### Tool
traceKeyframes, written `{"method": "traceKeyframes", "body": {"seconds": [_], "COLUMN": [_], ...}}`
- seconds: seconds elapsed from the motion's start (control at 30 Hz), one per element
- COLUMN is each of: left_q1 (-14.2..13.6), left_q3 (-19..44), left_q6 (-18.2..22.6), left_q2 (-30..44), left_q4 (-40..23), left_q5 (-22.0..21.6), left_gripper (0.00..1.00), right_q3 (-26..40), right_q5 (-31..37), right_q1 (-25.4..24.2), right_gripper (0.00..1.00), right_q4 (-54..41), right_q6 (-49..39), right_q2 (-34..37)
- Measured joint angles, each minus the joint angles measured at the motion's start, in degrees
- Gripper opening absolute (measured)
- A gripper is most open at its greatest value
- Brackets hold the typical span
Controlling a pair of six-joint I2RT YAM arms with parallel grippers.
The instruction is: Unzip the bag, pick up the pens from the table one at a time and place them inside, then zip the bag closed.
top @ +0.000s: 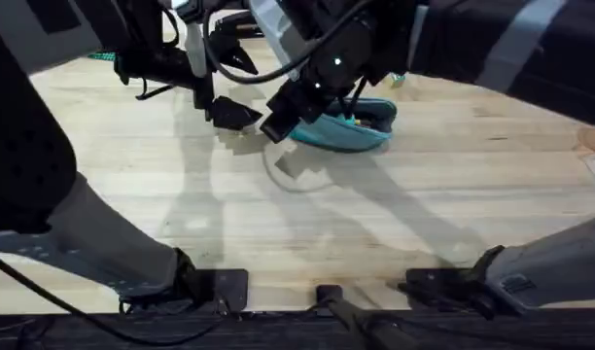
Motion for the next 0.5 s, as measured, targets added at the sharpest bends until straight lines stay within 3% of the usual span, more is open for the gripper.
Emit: {"method": "traceKeyframes", "body": {"seconds": [0.5], "left_q1": [0.0], "left_q3": [0.0], "left_q6": [0.0], "left_q2": [0.0], "left_q4": [0.0], "left_q5": [0.0], "left_gripper": [0.993], "right_q3": [0.0], "right_q5": [0.0], "right_q1": [0.0], "right_gripper": [0.799], "right_q4": [0.2], "right_q6": [-5.4], "right_q2": [1.0]}}
